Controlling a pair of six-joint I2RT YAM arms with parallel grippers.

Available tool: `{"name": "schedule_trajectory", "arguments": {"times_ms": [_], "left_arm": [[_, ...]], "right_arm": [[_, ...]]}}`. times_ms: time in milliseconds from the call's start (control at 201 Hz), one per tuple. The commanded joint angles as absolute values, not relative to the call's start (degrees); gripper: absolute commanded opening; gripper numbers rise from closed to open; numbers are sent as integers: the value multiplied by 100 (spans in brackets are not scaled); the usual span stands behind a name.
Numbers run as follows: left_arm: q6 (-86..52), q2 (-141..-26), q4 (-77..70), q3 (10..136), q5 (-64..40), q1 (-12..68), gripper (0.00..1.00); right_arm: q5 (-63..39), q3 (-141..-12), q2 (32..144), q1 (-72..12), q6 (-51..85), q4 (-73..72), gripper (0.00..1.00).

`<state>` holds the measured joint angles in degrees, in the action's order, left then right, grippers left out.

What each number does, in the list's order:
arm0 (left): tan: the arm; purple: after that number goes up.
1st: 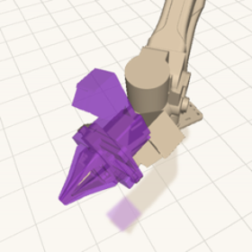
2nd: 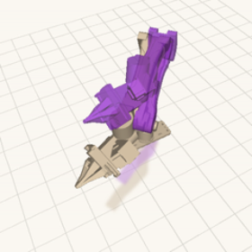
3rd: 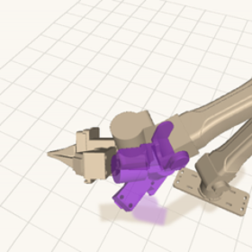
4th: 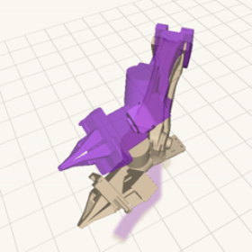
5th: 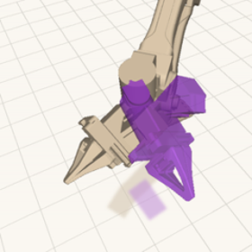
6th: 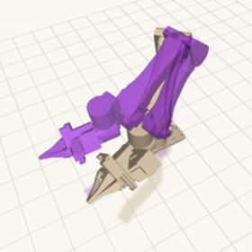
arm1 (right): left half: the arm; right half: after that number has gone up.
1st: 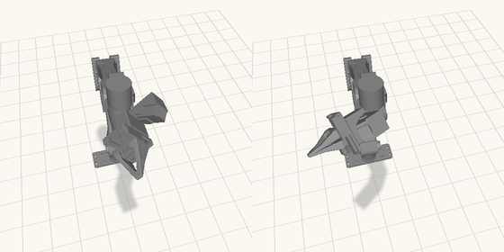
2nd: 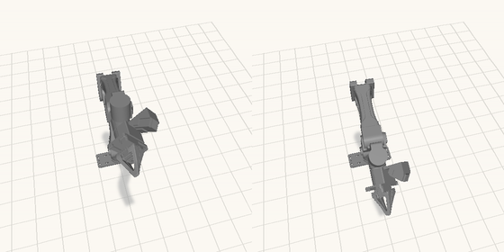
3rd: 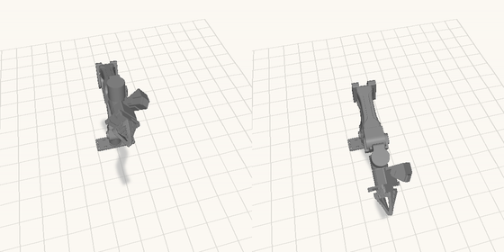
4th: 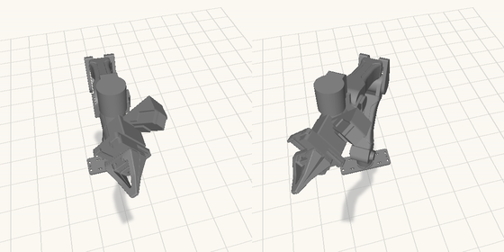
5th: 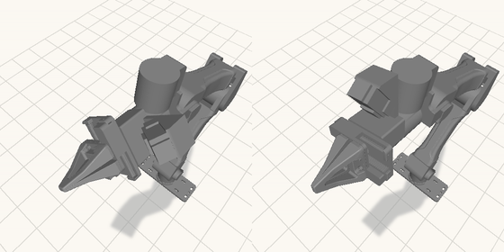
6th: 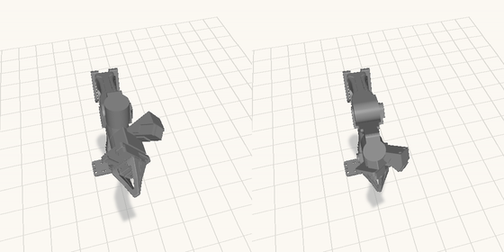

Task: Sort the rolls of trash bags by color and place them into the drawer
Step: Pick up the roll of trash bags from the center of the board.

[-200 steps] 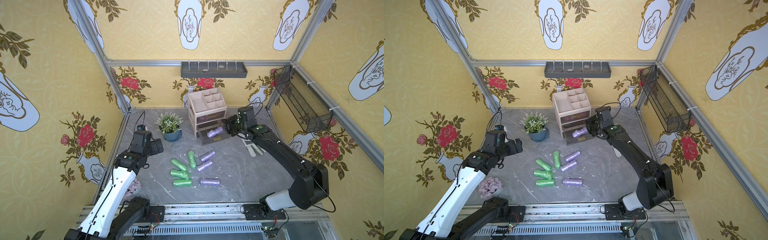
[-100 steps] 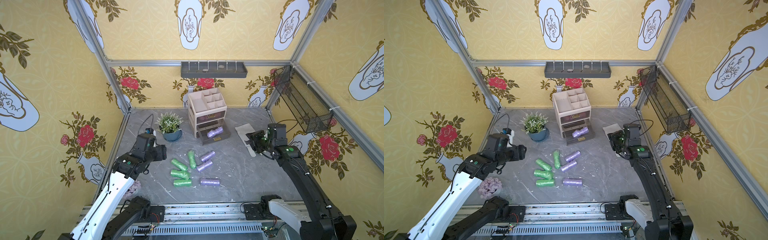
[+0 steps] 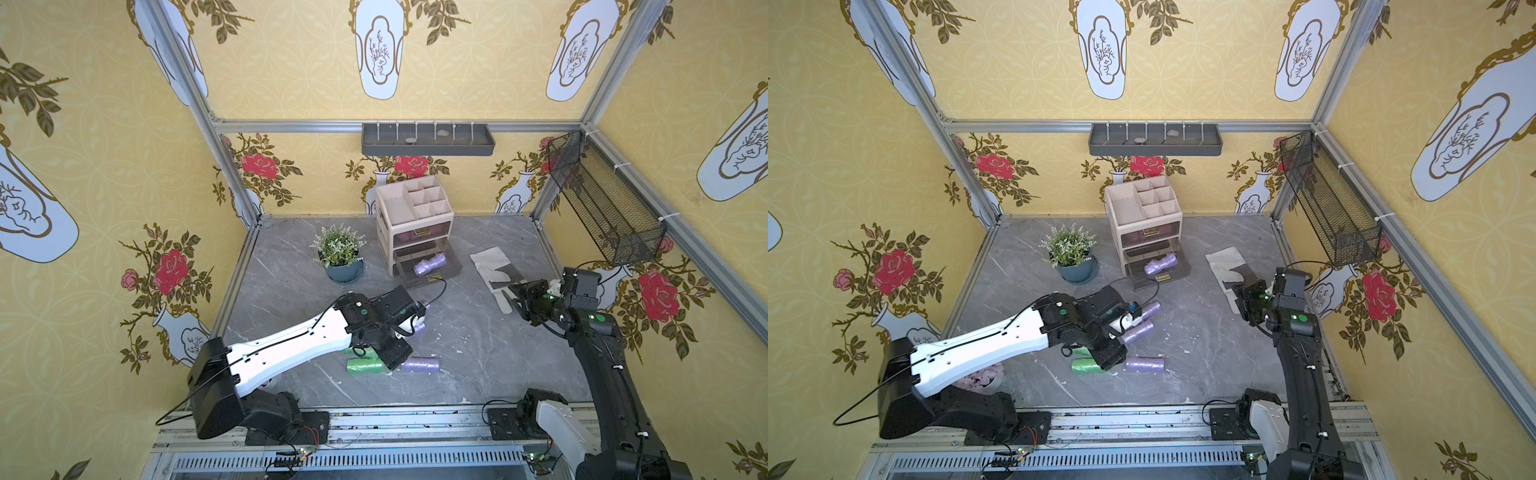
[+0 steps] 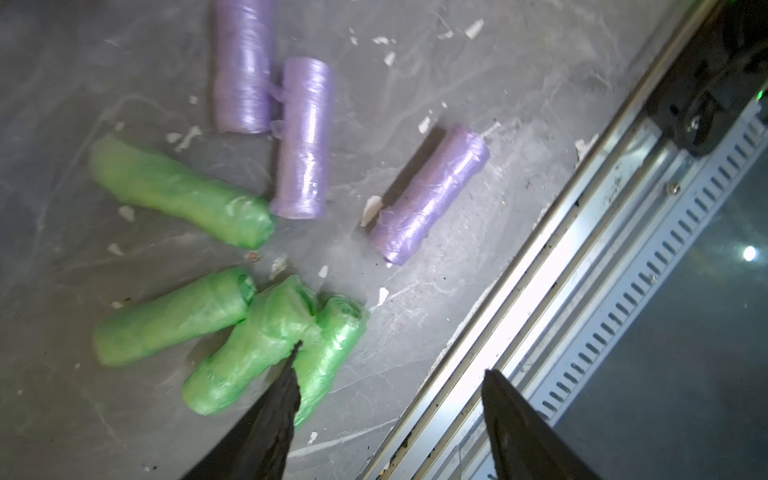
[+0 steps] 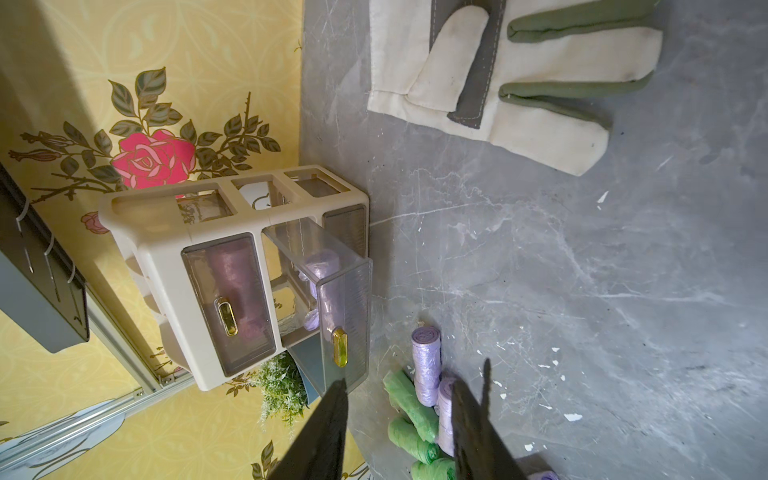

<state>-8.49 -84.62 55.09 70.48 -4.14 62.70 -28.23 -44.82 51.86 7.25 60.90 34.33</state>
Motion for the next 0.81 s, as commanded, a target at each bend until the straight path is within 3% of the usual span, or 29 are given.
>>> {"name": "schedule_trajectory", "arguments": {"times_ms": [0, 802], "left_arm": [[-240, -8955, 5599, 7232, -970, 6508, 67], [637, -10845, 5101, 7845, -186, 6776, 63]], "right_arm": [[-3164, -4401, 5176, 887, 5818, 3428, 42], [-3603, -3991, 5533, 1391, 5662, 3086, 42]]}}
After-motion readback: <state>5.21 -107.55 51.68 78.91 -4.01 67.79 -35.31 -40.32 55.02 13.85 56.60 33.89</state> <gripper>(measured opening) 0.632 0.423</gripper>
